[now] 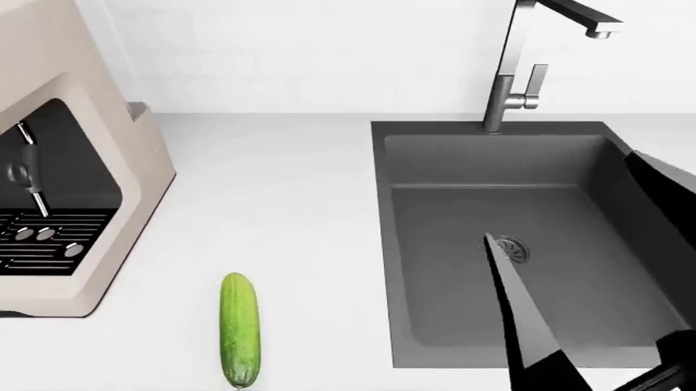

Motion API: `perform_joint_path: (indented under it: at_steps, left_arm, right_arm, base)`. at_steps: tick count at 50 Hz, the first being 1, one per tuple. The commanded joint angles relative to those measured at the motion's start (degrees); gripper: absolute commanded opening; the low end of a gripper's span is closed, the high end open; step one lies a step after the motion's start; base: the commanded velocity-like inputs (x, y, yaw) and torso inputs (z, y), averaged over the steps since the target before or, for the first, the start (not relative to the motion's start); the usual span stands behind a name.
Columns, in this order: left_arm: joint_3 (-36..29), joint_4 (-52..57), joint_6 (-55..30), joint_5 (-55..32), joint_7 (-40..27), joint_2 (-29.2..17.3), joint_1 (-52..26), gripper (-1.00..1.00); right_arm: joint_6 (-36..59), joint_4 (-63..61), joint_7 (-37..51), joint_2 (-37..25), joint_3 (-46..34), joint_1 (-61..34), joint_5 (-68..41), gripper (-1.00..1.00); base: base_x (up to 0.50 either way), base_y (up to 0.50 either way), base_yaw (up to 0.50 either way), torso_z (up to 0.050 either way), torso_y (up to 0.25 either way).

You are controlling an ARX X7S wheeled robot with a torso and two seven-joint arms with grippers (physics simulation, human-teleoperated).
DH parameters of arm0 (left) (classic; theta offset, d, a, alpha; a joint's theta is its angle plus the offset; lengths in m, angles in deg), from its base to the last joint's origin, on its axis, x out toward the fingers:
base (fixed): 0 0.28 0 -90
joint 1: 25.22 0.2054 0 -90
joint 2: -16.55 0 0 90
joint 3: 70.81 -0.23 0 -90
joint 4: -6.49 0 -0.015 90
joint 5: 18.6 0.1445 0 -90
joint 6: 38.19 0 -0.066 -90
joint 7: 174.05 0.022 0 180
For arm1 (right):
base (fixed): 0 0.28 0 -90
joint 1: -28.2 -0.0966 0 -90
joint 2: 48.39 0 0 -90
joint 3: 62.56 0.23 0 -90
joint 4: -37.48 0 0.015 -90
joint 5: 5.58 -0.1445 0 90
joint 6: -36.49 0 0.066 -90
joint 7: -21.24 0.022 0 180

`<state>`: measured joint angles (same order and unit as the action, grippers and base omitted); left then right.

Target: Place the two vegetables and bowl onto the tray for setting up a vegetable dip station.

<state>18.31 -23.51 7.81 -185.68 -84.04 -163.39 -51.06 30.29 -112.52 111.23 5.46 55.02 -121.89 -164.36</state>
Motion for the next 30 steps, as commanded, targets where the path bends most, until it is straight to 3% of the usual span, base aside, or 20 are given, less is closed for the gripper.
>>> perform_joint_path:
  at_steps: [1, 4, 6, 8, 20, 30]
  left_arm:
    - [0.86, -0.01, -0.18, -0.32, 0.0, -0.05, 0.09, 1.0]
    - [1.5, -0.01, -0.26, -1.01, 0.0, -0.05, -0.23, 1.0]
    - [1.87, -0.01, -0.51, -1.28, 0.0, -0.05, -0.39, 1.0]
    - [2.17, -0.01, -0.64, -1.4, 0.0, -0.05, -0.49, 1.0]
    - [2.97, -0.01, -0.71, -1.74, 0.0, -0.05, -0.01, 1.0]
    - [3.6, -0.01, -0.73, -2.01, 0.01, -0.04, 0.64, 1.0]
  right_arm:
    - [-34.81, 0.0, 0.0, -10.36, -45.48, -27.82, 3.67, 1.0]
    - [-55.49, 0.0, -0.01, -13.31, -68.6, -53.61, -7.11, 1.0]
    - [-62.01, 0.0, -0.04, -11.54, -78.32, -67.48, -12.06, 1.0]
    - [-68.21, 0.13, -0.22, -6.61, -81.93, -72.68, -16.06, 1.0]
    - [-39.36, 32.81, -4.81, 4.17, -88.46, -71.54, -13.41, 1.0]
    - [-29.21, 50.05, -8.73, 12.75, -91.73, -69.65, -12.3, 1.0]
  base:
    - [0.0, 0.0, 0.0, 0.0, 0.0]
    - [0.0, 0.0, 0.0, 0.0, 0.0]
    - [0.0, 0.0, 0.0, 0.0, 0.0]
    - [0.0, 0.0, 0.0, 0.0, 0.0]
    - [0.0, 0.0, 0.0, 0.0, 0.0]
    - [0.0, 0.0, 0.0, 0.0, 0.0]
